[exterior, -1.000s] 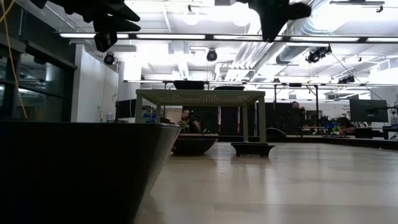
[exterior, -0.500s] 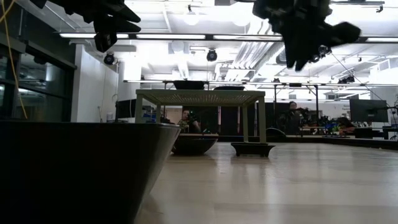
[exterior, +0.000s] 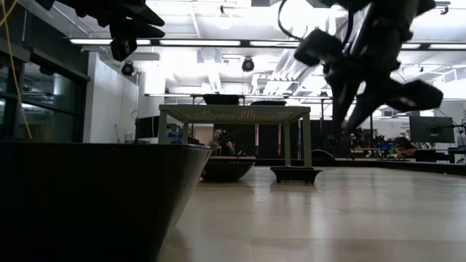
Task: Pick & Place Mini shaped plates
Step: Stack the square shaped plate on top of the square shaped plate on the shelf
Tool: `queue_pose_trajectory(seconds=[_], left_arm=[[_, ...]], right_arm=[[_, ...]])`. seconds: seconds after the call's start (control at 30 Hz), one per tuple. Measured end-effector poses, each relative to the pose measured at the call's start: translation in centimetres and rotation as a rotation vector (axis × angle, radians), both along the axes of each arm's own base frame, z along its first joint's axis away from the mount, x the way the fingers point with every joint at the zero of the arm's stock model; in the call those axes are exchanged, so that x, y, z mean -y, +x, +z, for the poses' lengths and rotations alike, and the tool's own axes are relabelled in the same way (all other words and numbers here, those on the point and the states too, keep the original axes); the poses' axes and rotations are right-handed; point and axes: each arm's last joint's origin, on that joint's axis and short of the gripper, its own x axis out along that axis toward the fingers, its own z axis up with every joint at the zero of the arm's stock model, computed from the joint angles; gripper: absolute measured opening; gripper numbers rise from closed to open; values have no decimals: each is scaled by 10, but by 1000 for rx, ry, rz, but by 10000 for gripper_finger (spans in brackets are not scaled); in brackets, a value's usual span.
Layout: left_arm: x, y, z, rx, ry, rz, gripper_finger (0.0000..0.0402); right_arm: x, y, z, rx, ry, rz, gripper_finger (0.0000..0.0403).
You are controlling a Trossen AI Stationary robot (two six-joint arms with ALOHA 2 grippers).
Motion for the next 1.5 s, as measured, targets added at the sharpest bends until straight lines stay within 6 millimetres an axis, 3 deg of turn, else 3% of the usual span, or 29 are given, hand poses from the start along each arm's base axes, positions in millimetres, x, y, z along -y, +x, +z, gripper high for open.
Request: queue_pose_trajectory(seconds=[0.5, 0.93, 1.5], left_arm=[[0, 0, 0, 0, 3, -1, 85], [0, 0, 0, 0, 4, 13, 85], [0, 0, 0, 1, -7, 20, 85]], right_arm=[[2, -5, -29, 81, 18, -33, 147], [0, 10, -50, 116, -9, -47, 150], [-3, 15, -58, 132, -8, -41, 140]])
